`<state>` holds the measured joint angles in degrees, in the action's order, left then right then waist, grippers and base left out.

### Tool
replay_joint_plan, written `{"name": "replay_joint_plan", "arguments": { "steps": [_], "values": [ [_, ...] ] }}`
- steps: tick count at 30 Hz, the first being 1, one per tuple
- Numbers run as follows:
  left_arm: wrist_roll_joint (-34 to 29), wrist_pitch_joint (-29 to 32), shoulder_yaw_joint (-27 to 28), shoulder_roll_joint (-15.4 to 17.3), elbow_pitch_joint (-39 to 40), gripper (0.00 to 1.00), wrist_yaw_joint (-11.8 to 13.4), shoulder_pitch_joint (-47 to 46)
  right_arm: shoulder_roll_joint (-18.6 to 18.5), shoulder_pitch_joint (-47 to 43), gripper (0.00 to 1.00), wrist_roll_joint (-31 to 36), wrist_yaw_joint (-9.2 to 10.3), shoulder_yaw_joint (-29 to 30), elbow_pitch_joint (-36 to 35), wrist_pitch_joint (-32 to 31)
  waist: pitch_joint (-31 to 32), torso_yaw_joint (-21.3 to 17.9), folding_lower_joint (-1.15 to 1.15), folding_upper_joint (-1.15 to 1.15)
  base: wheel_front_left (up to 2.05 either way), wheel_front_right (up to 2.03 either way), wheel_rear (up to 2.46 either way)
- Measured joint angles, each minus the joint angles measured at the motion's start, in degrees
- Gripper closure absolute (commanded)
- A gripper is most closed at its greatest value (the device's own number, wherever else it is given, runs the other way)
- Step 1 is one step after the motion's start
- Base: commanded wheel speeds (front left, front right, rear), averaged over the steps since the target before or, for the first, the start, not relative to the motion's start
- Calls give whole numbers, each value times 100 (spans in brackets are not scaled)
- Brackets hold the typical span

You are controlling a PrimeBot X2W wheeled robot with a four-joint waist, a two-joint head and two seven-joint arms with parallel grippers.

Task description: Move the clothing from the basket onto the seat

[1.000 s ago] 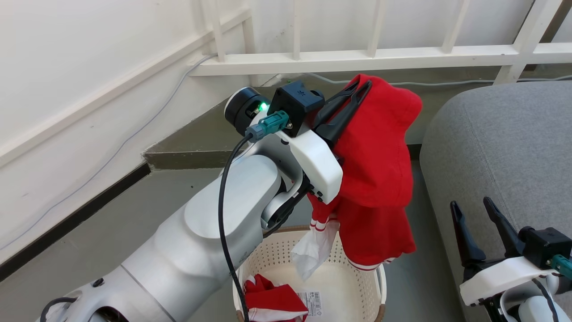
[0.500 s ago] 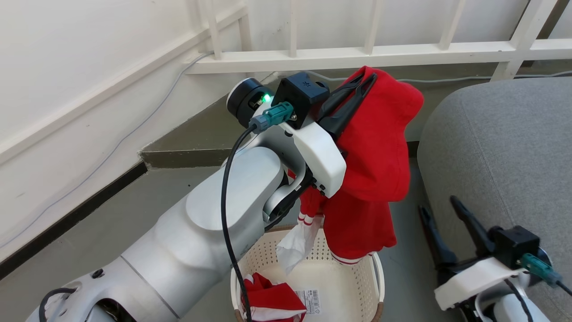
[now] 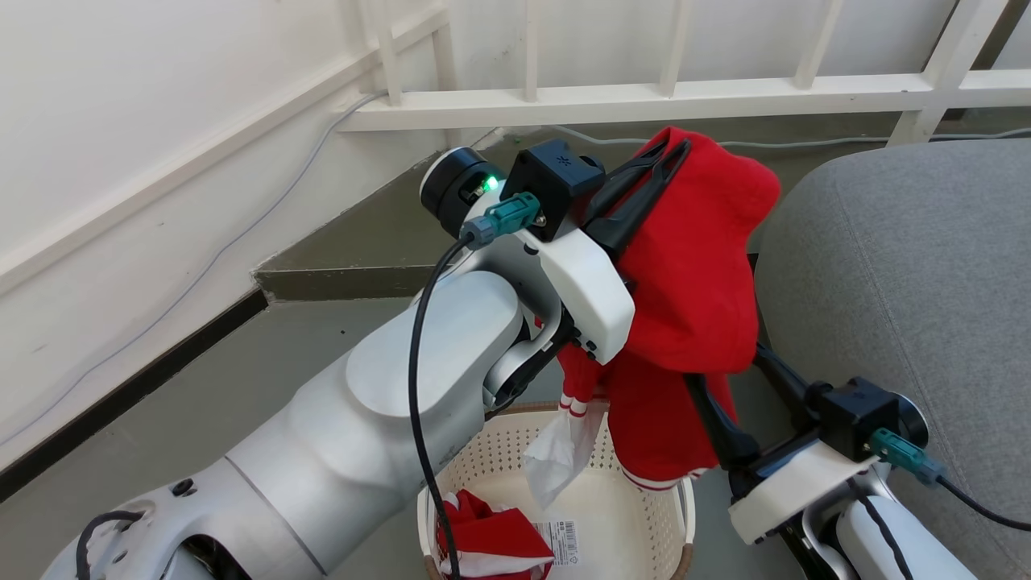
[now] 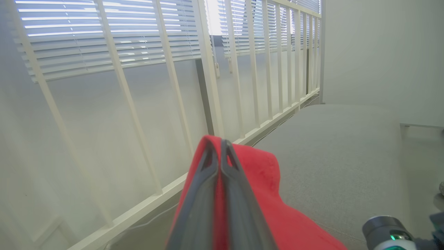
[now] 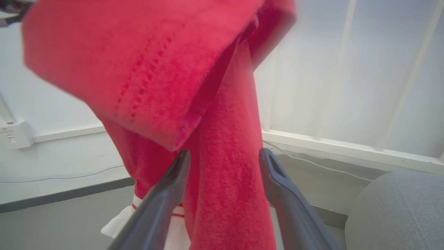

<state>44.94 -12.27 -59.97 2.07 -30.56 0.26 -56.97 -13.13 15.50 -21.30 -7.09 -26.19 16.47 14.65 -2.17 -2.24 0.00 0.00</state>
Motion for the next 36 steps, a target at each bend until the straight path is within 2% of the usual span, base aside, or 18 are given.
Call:
{"name": "replay_joint_plan", "arguments": {
  "steps": [16,17,18,19,20,30,31,32,33,36],
  "values": [
    [263,-138,-398,1,23,100,114,-203,252,808,0,108,-1,-512,1070,0,-17,115,0,0,0,0,0],
    [270,-138,-414,1,25,100,135,-203,270,844,14,108,-1,-527,1120,0,-13,120,0,0,0,0,0],
    [300,-141,-435,0,29,100,135,-204,288,879,51,107,-1,-535,1171,0,-8,125,0,0,0,0,0],
    [336,-146,-459,1,34,100,141,-204,303,908,71,107,-1,-539,1215,0,-4,131,0,0,0,0,0],
    [366,-146,-487,1,37,100,141,-204,316,936,100,105,-1,-542,1254,0,0,137,0,0,0,0,0],
    [461,-197,-597,2,41,100,193,-204,376,1043,100,59,-1,-531,1382,0,28,157,0,0,0,0,0],
    [461,-197,-597,2,41,97,202,-204,375,1043,100,55,-1,-528,1371,0,29,153,0,0,0,0,0],
    [460,-198,-595,2,41,56,205,-203,372,1043,100,54,-1,-527,1360,0,29,148,0,0,0,0,0],
    [460,-200,-595,2,41,0,209,-203,370,1043,100,54,-1,-527,1351,0,27,141,0,0,0,0,0],
    [458,-213,-584,1,40,0,209,-202,363,1043,100,54,-1,-528,1325,0,21,117,0,0,0,0,0]
  ]
}}
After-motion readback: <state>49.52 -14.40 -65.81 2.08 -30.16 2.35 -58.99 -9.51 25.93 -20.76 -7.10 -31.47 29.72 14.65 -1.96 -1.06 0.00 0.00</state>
